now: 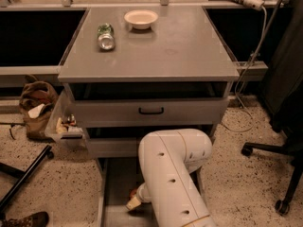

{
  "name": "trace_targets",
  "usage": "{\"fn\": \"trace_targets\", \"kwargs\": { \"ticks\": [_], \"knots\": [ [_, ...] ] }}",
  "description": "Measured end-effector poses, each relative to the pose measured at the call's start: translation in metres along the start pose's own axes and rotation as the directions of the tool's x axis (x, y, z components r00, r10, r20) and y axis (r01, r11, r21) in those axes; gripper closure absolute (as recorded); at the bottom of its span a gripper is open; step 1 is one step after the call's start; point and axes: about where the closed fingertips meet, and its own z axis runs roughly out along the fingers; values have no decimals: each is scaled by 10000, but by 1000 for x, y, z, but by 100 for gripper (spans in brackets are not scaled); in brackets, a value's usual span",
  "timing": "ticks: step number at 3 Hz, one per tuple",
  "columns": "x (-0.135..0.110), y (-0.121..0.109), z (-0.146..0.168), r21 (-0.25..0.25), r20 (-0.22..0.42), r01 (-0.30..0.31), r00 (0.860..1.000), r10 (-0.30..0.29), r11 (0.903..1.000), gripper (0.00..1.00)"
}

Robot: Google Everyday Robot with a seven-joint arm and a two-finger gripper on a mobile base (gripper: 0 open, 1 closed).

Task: Pick apple from bottom drawer and place on counter

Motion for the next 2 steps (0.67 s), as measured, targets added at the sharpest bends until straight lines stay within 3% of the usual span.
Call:
{"fn": "trace_targets", "kwargs": {
  "ticks": [2],
  "knots": [
    [3, 6, 9, -255, -183, 84, 9998, -89, 9996, 0]
  ]
}}
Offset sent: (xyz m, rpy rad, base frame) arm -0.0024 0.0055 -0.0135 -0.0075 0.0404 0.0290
